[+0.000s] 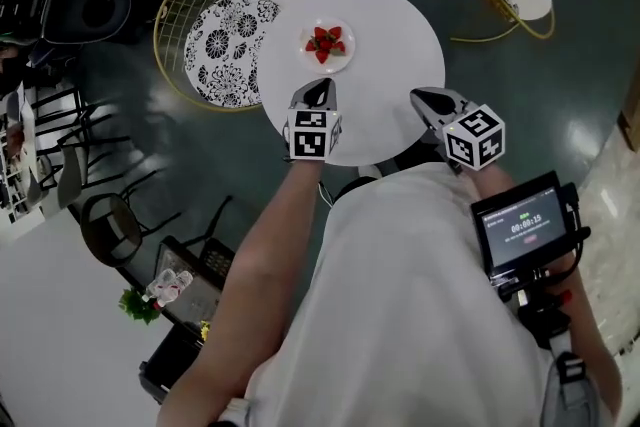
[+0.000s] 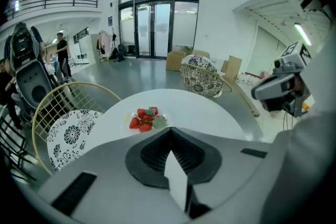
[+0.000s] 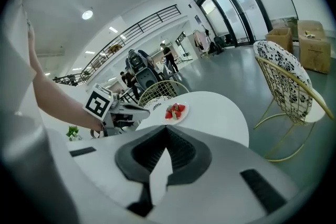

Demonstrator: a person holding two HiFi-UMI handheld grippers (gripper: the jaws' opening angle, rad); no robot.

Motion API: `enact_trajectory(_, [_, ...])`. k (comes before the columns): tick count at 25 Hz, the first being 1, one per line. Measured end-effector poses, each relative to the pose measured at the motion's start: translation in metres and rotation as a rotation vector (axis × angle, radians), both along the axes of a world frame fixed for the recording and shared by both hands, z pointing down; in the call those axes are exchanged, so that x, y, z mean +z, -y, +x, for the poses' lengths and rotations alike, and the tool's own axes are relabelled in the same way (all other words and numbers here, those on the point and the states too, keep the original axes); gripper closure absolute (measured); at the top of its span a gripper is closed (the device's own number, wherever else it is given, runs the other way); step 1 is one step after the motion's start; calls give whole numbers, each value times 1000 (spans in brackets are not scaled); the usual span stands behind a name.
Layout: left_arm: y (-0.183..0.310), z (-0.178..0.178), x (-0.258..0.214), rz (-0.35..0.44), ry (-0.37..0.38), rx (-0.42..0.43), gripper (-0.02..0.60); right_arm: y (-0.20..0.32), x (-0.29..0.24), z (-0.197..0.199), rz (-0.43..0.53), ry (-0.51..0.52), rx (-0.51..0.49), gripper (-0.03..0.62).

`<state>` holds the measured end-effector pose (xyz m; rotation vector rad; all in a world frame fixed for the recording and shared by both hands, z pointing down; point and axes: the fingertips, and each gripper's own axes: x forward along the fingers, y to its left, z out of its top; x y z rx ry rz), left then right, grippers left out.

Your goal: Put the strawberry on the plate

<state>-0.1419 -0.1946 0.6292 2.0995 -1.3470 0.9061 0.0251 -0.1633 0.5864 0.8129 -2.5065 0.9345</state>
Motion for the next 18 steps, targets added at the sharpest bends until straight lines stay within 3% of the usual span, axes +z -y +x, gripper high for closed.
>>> enact_trajectory(7, [-33,13,-23,59,-139,-30,575,13,-18,-6,60,17,-11,589])
enact_trajectory(18, [-67,-18,-42,124,-323,-123,575,-2,-27,-27,102,69,-61,589])
